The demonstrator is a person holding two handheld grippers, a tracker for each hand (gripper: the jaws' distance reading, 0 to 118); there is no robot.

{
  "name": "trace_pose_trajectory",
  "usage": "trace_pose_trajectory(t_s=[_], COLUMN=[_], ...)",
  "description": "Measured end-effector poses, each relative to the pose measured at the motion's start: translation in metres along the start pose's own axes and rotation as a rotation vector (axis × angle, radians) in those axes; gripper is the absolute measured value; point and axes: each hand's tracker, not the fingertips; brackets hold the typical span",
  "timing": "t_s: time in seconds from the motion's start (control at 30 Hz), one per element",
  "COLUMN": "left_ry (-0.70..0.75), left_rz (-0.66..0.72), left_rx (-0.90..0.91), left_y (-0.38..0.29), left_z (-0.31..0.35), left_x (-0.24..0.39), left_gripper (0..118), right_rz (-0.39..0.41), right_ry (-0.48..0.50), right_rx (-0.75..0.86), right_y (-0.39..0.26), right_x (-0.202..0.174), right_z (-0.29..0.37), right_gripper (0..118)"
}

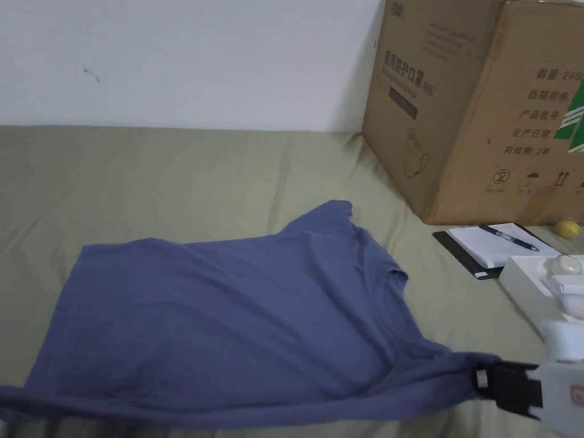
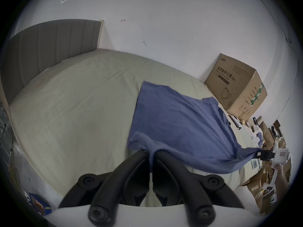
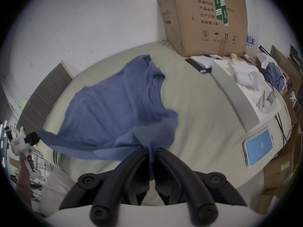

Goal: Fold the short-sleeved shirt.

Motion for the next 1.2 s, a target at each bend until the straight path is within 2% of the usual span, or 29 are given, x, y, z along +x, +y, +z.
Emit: trace_pose_trajectory(t_s=[0.2, 0.33, 0.37, 0.4, 0.43, 0.47, 0.5, 0.53, 0.57, 0.6, 0.63, 0.67, 0.8, 0.87, 0.9, 0.93, 0.97, 1.0, 1.03, 1.07, 1.1, 1.13, 1.2], left_ry=[0.064, 0.118, 0.128, 0.136, 0.151, 0.15, 0.146, 0.138, 0.124, 0.109, 0.086, 0.066, -0.01, -0.014, -0.033, -0.048, -0.054, -0.039, -0.005, 0.022, 0.037, 0.02, -0.036], left_rz=[0.034, 0.057, 0.056, 0.046, 0.03, 0.027, 0.032, 0.044, 0.059, 0.073, 0.078, 0.06, -0.021, -0.084, -0.11, -0.129, -0.155, -0.182, -0.201, -0.208, -0.202, -0.18, -0.097], left_rx=[-0.104, -0.208, -0.227, -0.237, -0.234, -0.225, -0.21, -0.186, -0.167, -0.139, -0.104, -0.034, 0.052, 0.078, 0.114, 0.156, 0.224, 0.272, 0.29, 0.297, 0.294, 0.298, 0.309], left_y=[0.057, 0.066, 0.065, 0.065, 0.065, 0.061, 0.059, 0.059, 0.058, 0.056, 0.053, 0.051, 0.042, 0.029, 0.018, 0.007, -0.006, -0.015, -0.026, -0.035, -0.043, -0.046, -0.046], left_z=[-0.078, -0.139, -0.151, -0.161, -0.168, -0.172, -0.173, -0.173, -0.17, -0.165, -0.157, -0.143, -0.092, -0.06, -0.042, -0.026, -0.008, 0.009, 0.022, 0.03, 0.039, 0.044, 0.055], left_x=[-0.008, -0.014, -0.015, -0.015, -0.014, -0.016, -0.018, -0.02, -0.022, -0.023, -0.022, -0.022, -0.007, 0.005, 0.009, 0.011, 0.015, 0.021, 0.025, 0.028, 0.029, 0.025, 0.02], left_gripper=[0, 0, 0, 3, 9, 21, 52, 84, 109, 114, 114, 118, 116, 116, 114, 107, 90, 53, 22, 0, 0, 0, 0], right_rz=[-0.053, -0.146, -0.16, -0.148, -0.139, -0.123, -0.105, -0.091, -0.086, -0.085, -0.087, -0.089, -0.088, -0.053, -0.03, -0.015, 0.012, 0.039, 0.073, 0.095, 0.108, 0.098, 0.068], right_ry=[-0.01, -0.045, -0.07, -0.069, -0.091, -0.131, -0.156, -0.177, -0.184, -0.185, -0.177, -0.157, -0.1, -0.033, -0.005, 0.027, 0.064, 0.081, 0.063, 0.029, -0.013, -0.018, 0.05], right_rx=[-0.048, -0.212, -0.211, -0.212, -0.215, -0.194, -0.167, -0.142, -0.129, -0.103, -0.025, 0.031, 0.179, 0.253, 0.299, 0.361, 0.429, 0.472, 0.492, 0.508, 0.525, 0.535, 0.52], right_y=[0.083, 0.112, 0.113, 0.114, 0.115, 0.115, 0.114, 0.113, 0.113, 0.111, 0.108, 0.106, 0.084, 0.064, 0.05, 0.037, 0.02, 0.007, -0.004, -0.013, -0.023, -0.032, -0.04], right_x=[-0.002, 0.002, 0.001, 0.0, -0.001, -0.004, -0.006, -0.008, -0.003, -0.003, -0.004, -0.005, -0.02, -0.031, -0.039, -0.044, -0.053, -0.06, -0.068, -0.075, -0.086, -0.089, -0.091], right_z=[-0.073, -0.155, -0.171, -0.182, -0.192, -0.196, -0.198, -0.197, -0.199, -0.193, -0.179, -0.167, -0.099, -0.062, -0.041, -0.025, -0.009, 0.007, 0.018, 0.026, 0.033, 0.039, 0.046], right_gripper=[4, 4, 5, 15, 28, 46, 86, 110, 118, 117, 117, 113, 112, 111, 108, 102, 89, 58, 32, 7, 0, 0, 0])
